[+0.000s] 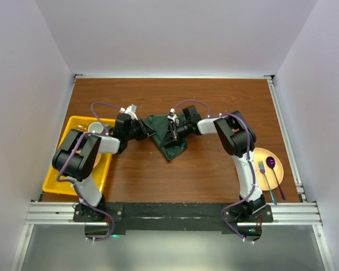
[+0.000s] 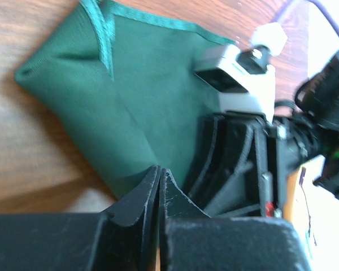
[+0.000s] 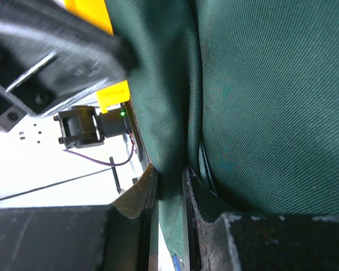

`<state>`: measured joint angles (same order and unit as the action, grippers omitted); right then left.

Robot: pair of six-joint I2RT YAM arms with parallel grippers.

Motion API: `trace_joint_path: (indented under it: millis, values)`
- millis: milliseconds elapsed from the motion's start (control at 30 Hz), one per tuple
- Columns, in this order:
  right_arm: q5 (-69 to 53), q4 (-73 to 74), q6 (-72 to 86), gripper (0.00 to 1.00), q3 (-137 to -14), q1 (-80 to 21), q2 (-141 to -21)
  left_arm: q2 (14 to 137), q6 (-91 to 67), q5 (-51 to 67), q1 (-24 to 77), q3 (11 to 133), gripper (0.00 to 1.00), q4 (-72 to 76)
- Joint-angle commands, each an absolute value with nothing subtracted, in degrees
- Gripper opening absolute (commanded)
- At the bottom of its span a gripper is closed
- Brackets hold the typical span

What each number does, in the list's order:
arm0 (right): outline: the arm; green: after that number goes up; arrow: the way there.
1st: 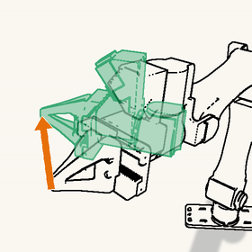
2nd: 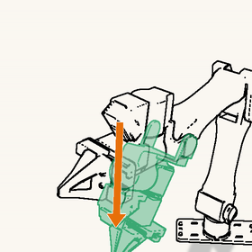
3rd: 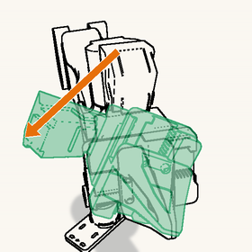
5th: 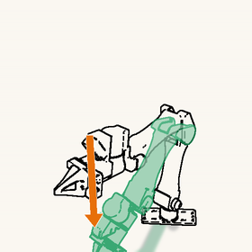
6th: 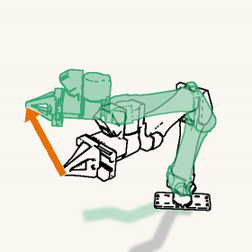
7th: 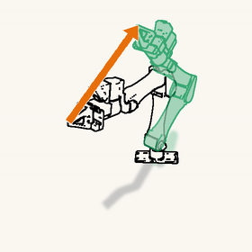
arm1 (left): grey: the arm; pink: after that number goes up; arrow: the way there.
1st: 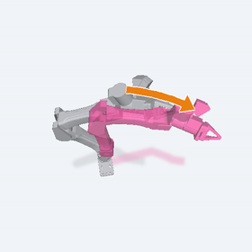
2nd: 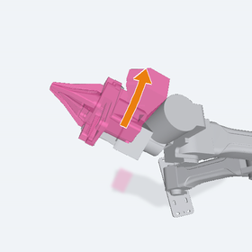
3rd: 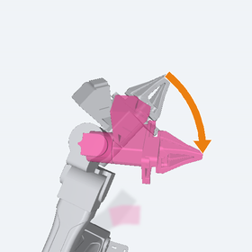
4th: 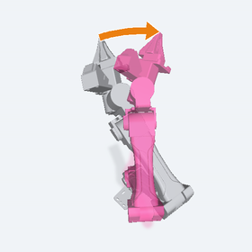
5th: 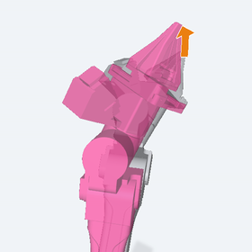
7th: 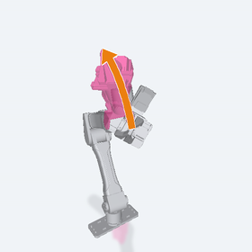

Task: Fold the napkin, place the utensils inside, and roll it up
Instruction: Roll the napkin with the utensil

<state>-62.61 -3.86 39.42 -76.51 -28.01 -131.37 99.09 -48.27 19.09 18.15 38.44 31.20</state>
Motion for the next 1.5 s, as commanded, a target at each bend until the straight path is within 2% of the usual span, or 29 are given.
trace_joint_path:
  millis: [0,33,233,333,500,767,933,1100,1300,1467]
  values:
    - [-55.20,4.83,37.53,0.00,-76.03,-26.72,-134.13,103.52,-49.57,14.26,18.46,43.06,0.03,30.99]
    - [-55.02,5.27,37.18,0.00,-76.03,-26.72,-133.95,104.49,-49.74,13.46,18.46,45.42,0.00,28.07]
    - [-52.65,11.50,33.23,0.00,-79.09,-26.54,-131.75,111.70,-50.01,7.39,18.98,52.19,0.00,9.86]
    - [-51.42,13.45,32.17,0.05,-80.68,-26.54,-130.17,113.29,-49.40,5.89,19.07,53.17,0.00,6.07]
    - [-50.37,15.20,32.00,0.12,-83.23,-26.46,-128.50,114.17,-47.99,6.06,19.60,51.69,0.00,7.20]
    - [-43.71,26.18,25.23,0.26,-91.05,-26.46,-127.88,114.08,-47.02,5.72,19.86,47.90,0.00,11.86]
    - [-38.51,33.46,19.62,0.42,-95.70,-26.72,-126.30,114.87,-47.11,6.24,19.86,47.73,0.00,11.69]
    - [-34.03,39.02,13.63,0.49,-99.31,-27.51,-124.46,114.96,-47.90,6.50,19.86,46.93,0.00,12.66]
    - [-18.22,40.88,2.21,0.63,-99.41,-33.30,-118.93,115.05,-47.72,5.98,19.86,47.98,0.00,11.25]
    - [1.88,31.21,-5.97,0.71,-89.57,-43.40,-111.80,115.75,-48.43,7.20,19.86,48.60,0.00,10.99]
